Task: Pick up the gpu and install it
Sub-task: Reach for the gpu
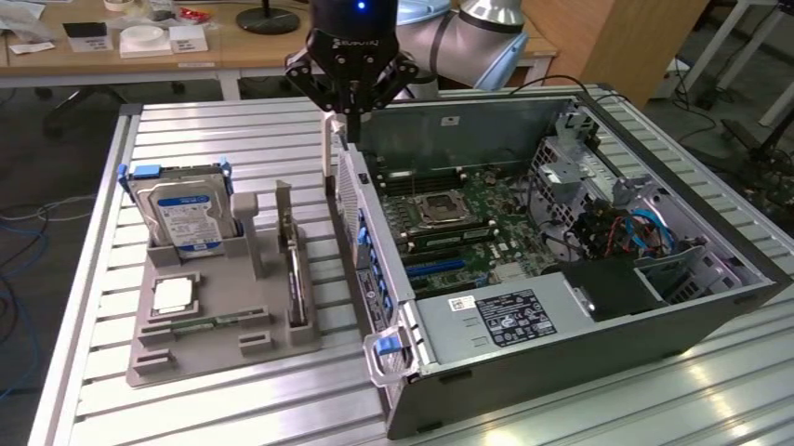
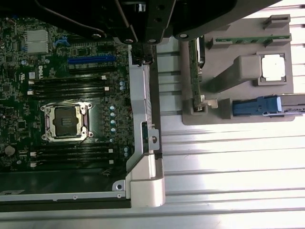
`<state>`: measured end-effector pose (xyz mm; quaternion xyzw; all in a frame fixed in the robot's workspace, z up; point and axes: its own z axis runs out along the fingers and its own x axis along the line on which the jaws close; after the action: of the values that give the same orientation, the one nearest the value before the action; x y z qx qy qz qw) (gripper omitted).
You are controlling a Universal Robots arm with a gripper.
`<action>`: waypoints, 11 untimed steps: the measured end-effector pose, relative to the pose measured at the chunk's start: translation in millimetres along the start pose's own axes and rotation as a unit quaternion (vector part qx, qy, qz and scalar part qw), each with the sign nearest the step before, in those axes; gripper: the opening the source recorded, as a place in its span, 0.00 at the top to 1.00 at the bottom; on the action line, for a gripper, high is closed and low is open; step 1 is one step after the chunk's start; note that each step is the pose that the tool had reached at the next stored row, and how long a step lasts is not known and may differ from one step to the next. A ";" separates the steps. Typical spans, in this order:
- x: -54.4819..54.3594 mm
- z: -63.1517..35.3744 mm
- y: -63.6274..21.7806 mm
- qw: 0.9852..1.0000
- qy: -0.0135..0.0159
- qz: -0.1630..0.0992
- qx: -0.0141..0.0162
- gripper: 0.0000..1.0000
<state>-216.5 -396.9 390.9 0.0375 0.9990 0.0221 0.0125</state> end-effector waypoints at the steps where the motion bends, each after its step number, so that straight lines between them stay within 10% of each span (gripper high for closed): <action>1: 1.0 0.0 -0.1 1.000 0.000 0.000 0.000 0.89; 11: 19.5 0.3 -1.5 1.000 0.000 0.000 0.000 0.89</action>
<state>-236.1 -396.8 390.0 0.0375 0.9990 0.0221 0.0125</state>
